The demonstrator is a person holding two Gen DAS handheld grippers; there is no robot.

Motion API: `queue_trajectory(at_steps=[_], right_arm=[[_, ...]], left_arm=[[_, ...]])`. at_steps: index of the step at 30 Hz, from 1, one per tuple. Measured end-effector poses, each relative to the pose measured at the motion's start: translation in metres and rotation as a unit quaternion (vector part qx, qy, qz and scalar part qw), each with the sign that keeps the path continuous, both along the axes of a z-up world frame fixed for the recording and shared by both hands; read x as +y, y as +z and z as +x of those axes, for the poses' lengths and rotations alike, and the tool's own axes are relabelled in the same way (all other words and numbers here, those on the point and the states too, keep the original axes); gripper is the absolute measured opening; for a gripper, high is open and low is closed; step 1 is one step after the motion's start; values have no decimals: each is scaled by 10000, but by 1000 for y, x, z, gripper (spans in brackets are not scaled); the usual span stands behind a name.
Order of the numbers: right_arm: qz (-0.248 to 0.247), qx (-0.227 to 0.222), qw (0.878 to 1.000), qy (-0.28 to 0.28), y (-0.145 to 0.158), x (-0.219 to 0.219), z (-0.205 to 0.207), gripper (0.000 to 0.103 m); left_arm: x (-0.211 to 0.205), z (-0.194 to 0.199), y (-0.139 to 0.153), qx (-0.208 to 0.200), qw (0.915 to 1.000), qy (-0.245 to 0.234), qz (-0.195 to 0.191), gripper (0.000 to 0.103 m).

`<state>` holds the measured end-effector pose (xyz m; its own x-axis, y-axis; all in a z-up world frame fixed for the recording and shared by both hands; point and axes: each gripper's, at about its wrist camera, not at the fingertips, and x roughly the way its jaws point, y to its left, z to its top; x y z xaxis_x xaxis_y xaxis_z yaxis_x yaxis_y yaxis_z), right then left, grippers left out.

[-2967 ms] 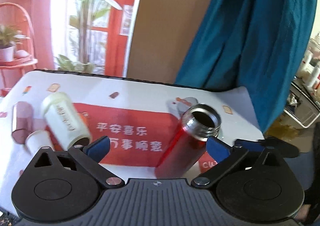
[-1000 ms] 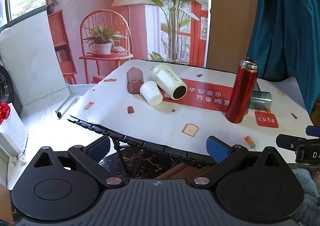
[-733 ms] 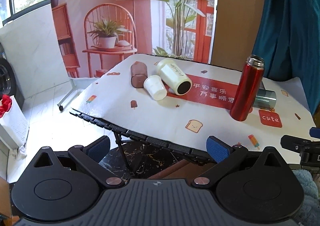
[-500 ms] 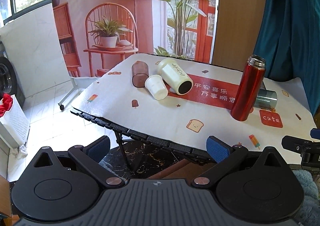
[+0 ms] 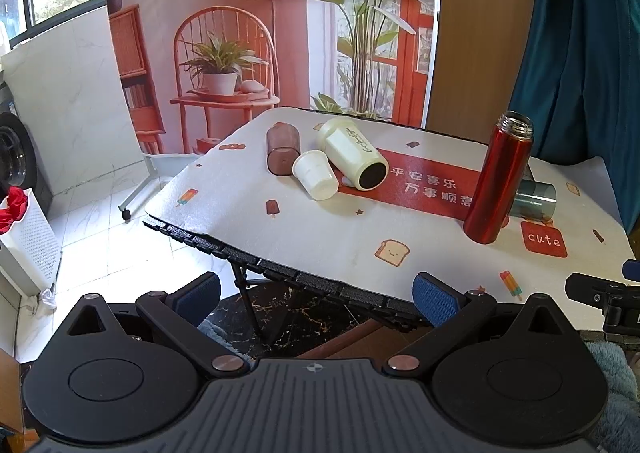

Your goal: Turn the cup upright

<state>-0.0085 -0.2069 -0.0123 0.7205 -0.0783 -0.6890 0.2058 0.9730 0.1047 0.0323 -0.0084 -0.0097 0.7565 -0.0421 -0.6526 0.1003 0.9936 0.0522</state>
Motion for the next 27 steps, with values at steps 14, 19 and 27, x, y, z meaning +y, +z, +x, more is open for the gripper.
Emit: queue_trajectory(at_steps=[14, 19, 27], right_arm=[[-102, -121, 9998, -73, 4, 1, -4, 103], [-131, -155, 9998, -91, 6, 2, -5, 103], [-174, -205, 9996, -110, 8, 3, -7, 103]], left_arm=[[1, -6, 3, -117, 9999, 28, -19, 103], [2, -8, 4, -152, 9999, 27, -20, 103], [1, -8, 5, -176, 9998, 28, -27, 103]])
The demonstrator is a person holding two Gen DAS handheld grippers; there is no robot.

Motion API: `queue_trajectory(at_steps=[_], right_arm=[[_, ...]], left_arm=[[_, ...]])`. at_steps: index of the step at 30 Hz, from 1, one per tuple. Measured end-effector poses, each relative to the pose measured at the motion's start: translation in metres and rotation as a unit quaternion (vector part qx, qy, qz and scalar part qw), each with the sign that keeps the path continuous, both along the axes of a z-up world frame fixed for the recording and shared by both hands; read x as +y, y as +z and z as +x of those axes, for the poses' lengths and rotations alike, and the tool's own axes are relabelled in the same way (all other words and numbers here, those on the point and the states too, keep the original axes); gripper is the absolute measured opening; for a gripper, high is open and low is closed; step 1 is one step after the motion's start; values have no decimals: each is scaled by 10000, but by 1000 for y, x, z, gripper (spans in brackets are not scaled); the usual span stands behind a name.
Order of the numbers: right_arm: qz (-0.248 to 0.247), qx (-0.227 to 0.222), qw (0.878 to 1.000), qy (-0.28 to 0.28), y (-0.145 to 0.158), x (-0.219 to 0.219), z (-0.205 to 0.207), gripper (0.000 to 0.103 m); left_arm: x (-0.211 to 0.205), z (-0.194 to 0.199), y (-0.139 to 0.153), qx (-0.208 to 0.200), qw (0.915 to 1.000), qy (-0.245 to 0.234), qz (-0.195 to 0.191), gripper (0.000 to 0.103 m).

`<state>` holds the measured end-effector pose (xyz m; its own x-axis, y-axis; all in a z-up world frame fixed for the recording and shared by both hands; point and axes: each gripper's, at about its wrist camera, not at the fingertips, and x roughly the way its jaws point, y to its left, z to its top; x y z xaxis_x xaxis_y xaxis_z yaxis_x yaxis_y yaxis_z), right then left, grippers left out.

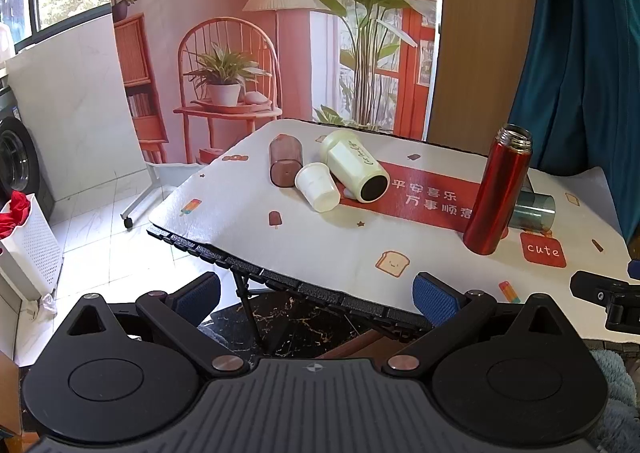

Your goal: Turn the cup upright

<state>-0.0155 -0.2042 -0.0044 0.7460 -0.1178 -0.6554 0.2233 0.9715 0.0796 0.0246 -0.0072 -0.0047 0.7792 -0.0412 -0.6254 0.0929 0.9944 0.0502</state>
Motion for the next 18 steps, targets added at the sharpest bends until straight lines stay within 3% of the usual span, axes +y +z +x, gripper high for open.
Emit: queue_trajectory(at_steps=[18], right_arm=[[-13, -19, 10000, -9, 1, 0, -1, 103]], left_arm=[[1, -1, 3, -74, 10000, 6, -3, 103]])
